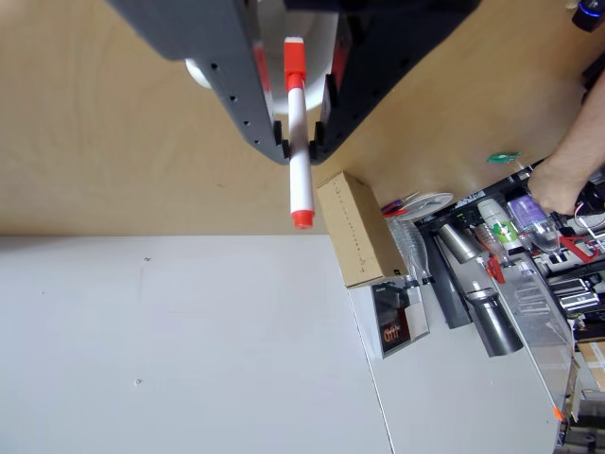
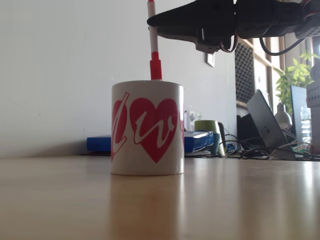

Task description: Grab the pen and place it in the cup.

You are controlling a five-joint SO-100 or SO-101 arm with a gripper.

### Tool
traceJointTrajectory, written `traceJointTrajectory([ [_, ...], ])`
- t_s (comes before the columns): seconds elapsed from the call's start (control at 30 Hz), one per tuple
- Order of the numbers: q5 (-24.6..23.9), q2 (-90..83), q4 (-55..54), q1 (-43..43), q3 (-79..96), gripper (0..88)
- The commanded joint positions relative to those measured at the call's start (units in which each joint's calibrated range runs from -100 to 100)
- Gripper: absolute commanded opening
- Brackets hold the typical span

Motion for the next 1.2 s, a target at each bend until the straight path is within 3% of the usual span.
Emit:
traceJointTrajectory([
  [0.0,0.26,0.05,-0.41,0.41,-0.05,1.5],
  [0.07,0.26,0.05,-0.32,0.41,0.13,3.1],
  [0.23,-0.27,-0.03,6.65,0.08,-2.67,21.9],
  [0.33,-0.32,-0.03,10.35,0.08,-4.76,26.2],
  [0.9,-0.21,-0.03,10.69,0.41,-5.48,26.0],
  [1.17,0.16,-0.7,10.0,0.16,-5.12,15.8],
])
